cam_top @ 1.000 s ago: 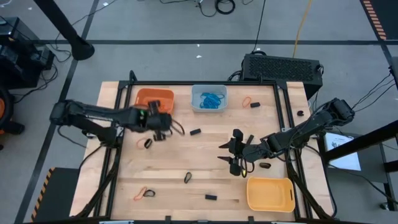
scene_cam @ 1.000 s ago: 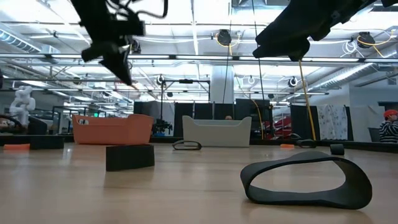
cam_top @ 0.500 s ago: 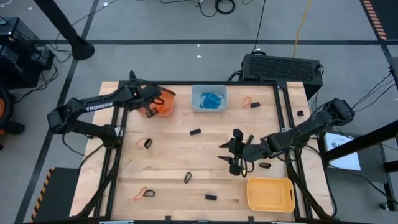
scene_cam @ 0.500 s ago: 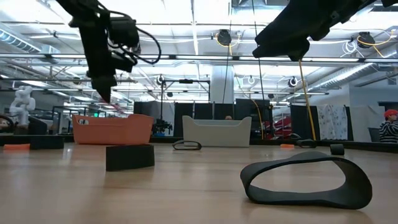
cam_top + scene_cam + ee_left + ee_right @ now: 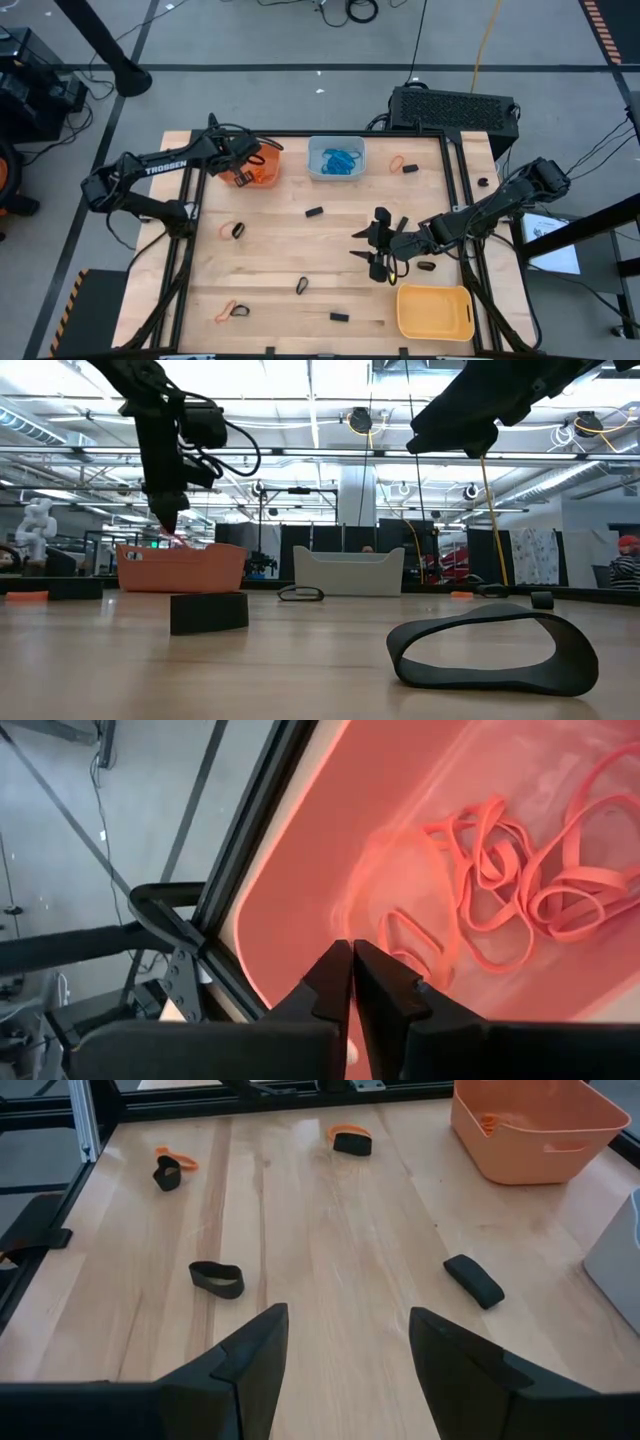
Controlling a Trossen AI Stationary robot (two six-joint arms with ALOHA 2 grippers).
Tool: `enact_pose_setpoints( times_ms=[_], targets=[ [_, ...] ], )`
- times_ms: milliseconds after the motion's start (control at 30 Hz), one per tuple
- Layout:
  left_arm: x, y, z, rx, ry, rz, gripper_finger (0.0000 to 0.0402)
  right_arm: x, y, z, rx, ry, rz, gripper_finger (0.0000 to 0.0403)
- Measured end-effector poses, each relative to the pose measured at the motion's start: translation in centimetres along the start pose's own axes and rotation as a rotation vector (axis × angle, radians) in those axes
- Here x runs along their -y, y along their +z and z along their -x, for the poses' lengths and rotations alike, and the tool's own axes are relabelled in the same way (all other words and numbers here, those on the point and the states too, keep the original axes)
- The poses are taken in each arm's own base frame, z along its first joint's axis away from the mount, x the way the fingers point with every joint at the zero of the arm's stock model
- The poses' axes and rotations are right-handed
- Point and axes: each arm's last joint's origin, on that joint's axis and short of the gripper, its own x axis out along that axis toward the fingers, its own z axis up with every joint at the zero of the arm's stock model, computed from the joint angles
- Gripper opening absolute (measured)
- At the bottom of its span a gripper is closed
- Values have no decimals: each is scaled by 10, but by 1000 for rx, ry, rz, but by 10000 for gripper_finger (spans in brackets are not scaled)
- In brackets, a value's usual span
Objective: Sort rubber bands into baskets
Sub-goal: Put the orange rubberband into the orange bin
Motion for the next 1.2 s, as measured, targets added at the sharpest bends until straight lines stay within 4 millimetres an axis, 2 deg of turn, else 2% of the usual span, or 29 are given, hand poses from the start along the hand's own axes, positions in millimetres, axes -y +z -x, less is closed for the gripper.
enact_pose_setpoints(
  times_ms=[100,367,467,567,733,833,933,1033,1200],
  targets=[
    [0,0,0,0,0,-3,44,0,0,0,0,0,0,201],
    [1,-1,1,-10,-4,42,130,0,0,0,0,0,0,201],
    [3,-3,4,-35,-17,40,148,0,0,0,0,0,0,201],
    [5,-3,11,-57,-90,56,152,0,0,0,0,0,0,201],
    [10,6,36,-48,-360,95,153,1,1,0,8,-3,-5,201],
    [23,10,52,-33,-552,71,153,2,2,-1,10,-6,-11,201],
    [44,11,69,14,-714,10,153,2,2,-1,11,-7,-11,201],
    [70,10,87,68,-790,-87,153,2,2,-1,10,-7,-13,201],
    [107,-3,115,97,-852,-193,153,2,1,-1,9,-7,-37,201]
  ],
)
